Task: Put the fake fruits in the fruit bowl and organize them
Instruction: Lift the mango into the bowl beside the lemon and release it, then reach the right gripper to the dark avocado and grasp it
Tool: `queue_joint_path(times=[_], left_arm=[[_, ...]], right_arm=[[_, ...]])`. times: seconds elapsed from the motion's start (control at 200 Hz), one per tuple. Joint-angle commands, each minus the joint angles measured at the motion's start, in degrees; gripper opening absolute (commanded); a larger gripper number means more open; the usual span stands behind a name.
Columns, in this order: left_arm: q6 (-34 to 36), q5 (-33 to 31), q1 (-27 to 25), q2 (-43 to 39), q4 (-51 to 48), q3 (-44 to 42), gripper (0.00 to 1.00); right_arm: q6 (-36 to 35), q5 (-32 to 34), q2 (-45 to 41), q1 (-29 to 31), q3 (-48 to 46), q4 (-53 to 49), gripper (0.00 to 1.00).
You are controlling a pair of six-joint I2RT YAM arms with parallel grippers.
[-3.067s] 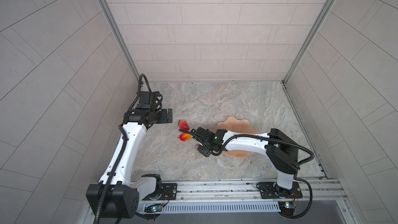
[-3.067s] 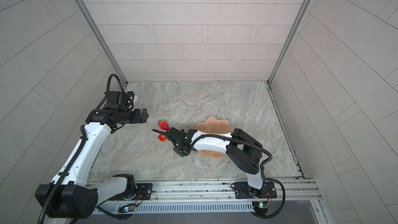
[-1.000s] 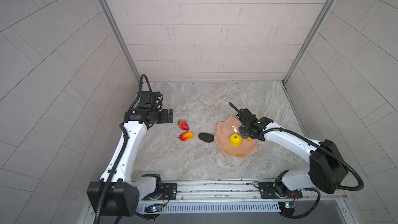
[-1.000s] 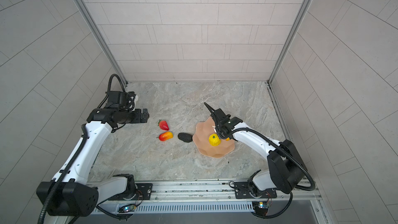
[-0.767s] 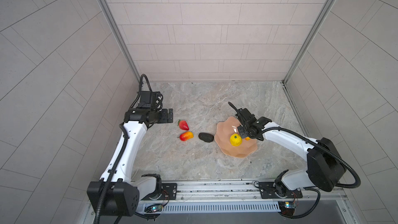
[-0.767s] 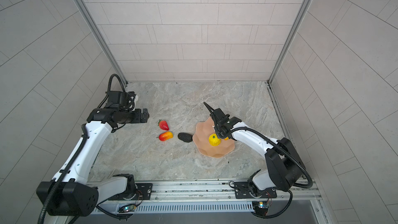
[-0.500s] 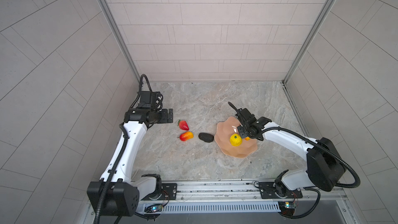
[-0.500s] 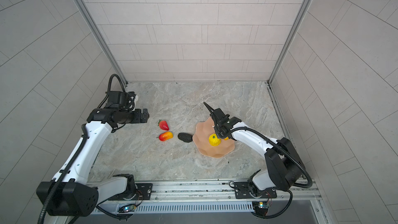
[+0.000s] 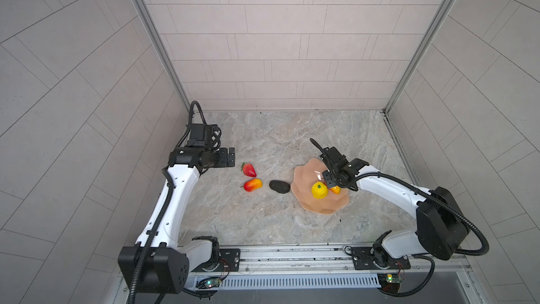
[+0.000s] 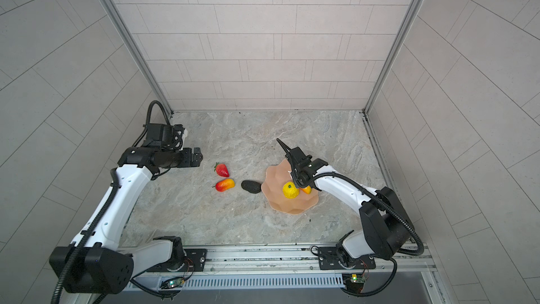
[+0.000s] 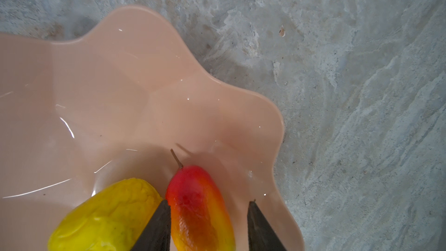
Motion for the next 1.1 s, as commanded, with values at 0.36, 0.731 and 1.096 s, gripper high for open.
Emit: queue_joint_path(times=[0.36,0.731,1.096], left_arm=[[0.8,0.5,0.1,0.4,-0.4,0.3,1.0],[0.9,0.3,0.1,0.1,-0.5,0.3,1.0],[1.1,-0.6,0.1,0.0,-0.6,0.3,1.0]], right_arm=[[-5.4,-7.8,-3.8,6.5,8.3,-2.9,0.77],[-18.9,-15.8,20.6,17.3,27.8,-5.5,0.98],[-21.0,-19.4,32.3,18.3,35.1,-6.1,0.8]])
